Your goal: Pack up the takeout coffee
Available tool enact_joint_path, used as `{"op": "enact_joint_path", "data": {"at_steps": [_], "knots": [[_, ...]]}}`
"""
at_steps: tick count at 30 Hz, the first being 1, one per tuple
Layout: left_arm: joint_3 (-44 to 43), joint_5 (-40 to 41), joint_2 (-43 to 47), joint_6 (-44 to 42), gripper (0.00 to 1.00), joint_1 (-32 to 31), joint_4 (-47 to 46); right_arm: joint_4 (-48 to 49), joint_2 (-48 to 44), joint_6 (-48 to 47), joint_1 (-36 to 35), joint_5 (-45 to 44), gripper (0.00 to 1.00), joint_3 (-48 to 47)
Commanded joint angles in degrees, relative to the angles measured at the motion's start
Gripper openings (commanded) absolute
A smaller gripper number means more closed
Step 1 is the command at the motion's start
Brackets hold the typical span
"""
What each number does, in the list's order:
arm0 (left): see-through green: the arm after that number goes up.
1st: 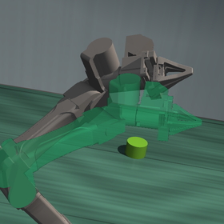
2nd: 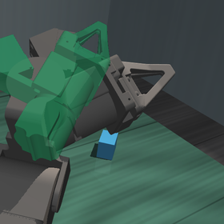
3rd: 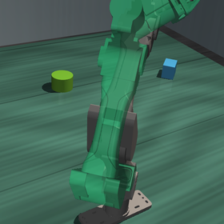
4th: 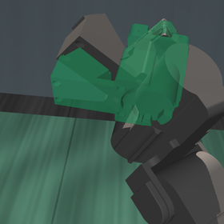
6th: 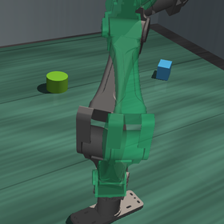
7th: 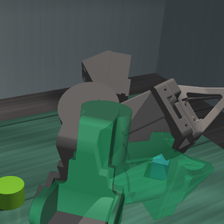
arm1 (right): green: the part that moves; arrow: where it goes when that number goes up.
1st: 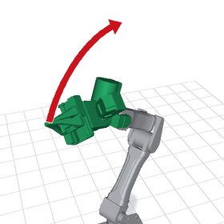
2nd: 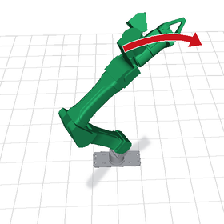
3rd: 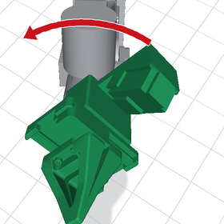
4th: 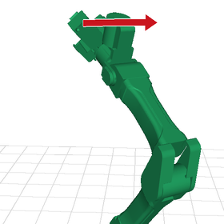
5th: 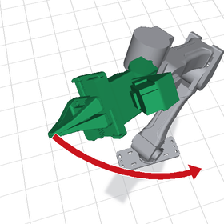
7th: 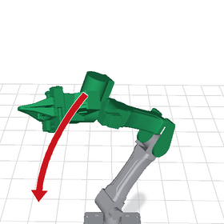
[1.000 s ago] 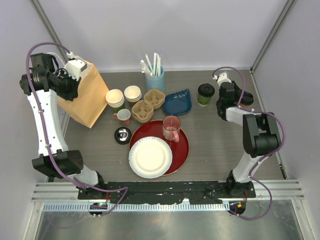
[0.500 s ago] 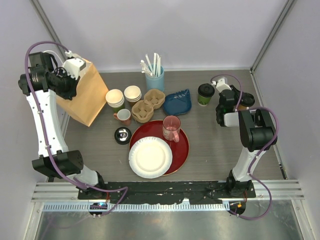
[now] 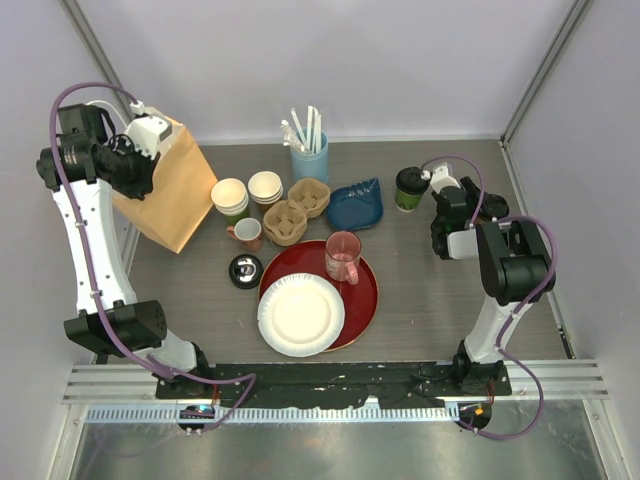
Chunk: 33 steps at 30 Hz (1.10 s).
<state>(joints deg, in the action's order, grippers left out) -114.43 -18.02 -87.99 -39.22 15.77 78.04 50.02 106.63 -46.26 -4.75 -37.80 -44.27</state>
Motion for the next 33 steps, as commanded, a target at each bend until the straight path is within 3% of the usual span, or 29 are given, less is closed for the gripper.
{"op": "enact_joint_path", "data": {"at_steps": [1, 7, 10, 11, 13, 14, 17, 18, 22, 28, 33], "knots": [[-2.02, -1.14, 1.59, 0.11, 0.0, 0.23, 3.87, -2.2, -6.43, 4.16, -1.57, 3.52, 0.65, 0.41], [-1.76, -1.31, 1.94, -0.33, 0.0, 0.14, 3.96, -6.77, -13.1, 8.54, -2.72, 4.93, 0.83, 0.94], [-1.67, -1.32, 2.2, -0.33, 0.0, 0.23, 3.96, -15.62, -19.77, 15.91, -3.24, 6.5, 0.84, -1.51], [-1.58, -1.58, 2.38, -0.33, 0.0, 0.23, 3.96, -23.14, -21.53, 18.72, -3.16, 6.69, 0.84, -3.52], [-1.67, -1.75, 2.55, -0.24, 0.0, 0.23, 3.96, -31.69, -26.46, 29.26, -2.98, 8.34, 0.64, -5.12], [-1.76, -1.67, 2.64, -0.07, 0.0, 0.23, 3.96, -38.7, -27.95, 34.08, -2.63, 9.23, 0.31, -4.86], [-2.02, -1.23, 2.64, -0.15, 0.0, 0.23, 3.87, -43.33, -34.89, 49.82, 0.61, 14.05, 0.01, 1.0], [-2.11, -0.88, 2.47, -0.15, 0.0, 0.23, 3.7, -43.69, -37.61, 58.13, 4.02, 15.64, 0.01, 2.68], [-2.02, 0.79, 2.2, -0.15, 0.0, 0.14, 3.0, -44.66, -42.45, 76.96, 16.5, 22.59, 0.01, 8.66], [-1.93, 0.97, 2.73, 0.29, 0.0, 0.23, 2.56, -44.49, -44.58, 88.34, 18.38, 17.85, 0.01, 14.2], [-2.46, 1.23, 2.73, 0.73, 0.0, 0.23, 2.64, -41.32, -36.95, 96.17, 21.63, 20.14, 0.01, 15.36]]}}
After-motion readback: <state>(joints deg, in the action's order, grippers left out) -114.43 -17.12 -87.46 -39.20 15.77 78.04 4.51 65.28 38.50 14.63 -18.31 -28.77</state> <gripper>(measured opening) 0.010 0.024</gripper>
